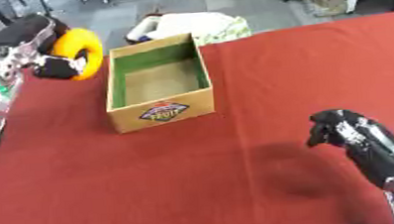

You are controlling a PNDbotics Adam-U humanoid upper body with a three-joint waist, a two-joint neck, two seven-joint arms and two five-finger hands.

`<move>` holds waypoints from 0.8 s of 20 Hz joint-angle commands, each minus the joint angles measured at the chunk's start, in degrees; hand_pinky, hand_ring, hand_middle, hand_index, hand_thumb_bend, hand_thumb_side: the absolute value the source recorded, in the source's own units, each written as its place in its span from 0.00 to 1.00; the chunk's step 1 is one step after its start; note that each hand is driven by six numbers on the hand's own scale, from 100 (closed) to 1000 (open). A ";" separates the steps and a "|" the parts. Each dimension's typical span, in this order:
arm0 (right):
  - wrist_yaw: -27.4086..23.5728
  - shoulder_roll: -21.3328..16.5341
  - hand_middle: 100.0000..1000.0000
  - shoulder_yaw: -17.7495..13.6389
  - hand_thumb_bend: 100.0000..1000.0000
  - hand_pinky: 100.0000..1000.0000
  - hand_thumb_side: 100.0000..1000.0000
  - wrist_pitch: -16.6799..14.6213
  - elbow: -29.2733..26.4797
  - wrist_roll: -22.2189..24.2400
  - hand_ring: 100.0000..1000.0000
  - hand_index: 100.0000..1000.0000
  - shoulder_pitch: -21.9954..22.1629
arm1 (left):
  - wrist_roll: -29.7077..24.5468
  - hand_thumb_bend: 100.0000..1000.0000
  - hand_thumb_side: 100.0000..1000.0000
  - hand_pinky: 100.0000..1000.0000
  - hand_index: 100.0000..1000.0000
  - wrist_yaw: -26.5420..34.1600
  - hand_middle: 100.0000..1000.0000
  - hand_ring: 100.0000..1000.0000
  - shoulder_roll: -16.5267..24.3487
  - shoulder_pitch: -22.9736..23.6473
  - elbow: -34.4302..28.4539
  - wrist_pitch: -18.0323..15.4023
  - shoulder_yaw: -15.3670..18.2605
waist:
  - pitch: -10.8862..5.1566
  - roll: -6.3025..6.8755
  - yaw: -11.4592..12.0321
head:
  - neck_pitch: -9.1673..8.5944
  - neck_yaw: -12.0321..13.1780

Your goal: Pick up objects on the table and place them in the box.

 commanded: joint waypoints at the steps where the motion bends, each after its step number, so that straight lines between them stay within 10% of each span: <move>1: 0.15 -0.81 0.47 0.02 0.00 0.55 0.59 -0.15 -0.95 0.14 0.49 0.66 -0.80 | 2.83 0.00 0.16 0.51 0.47 -1.96 0.31 0.33 -1.97 -4.04 5.02 0.08 -1.02 | -0.47 -0.40 -0.15 | -0.82 0.39; 16: 0.12 -0.47 0.47 0.56 0.00 0.54 0.60 -0.13 -1.14 0.65 0.49 0.66 -2.03 | 26.06 0.00 0.14 0.53 0.50 -5.32 0.34 0.36 -13.85 -11.81 29.24 0.15 -2.37 | 1.17 -0.75 -1.55 | -2.11 1.71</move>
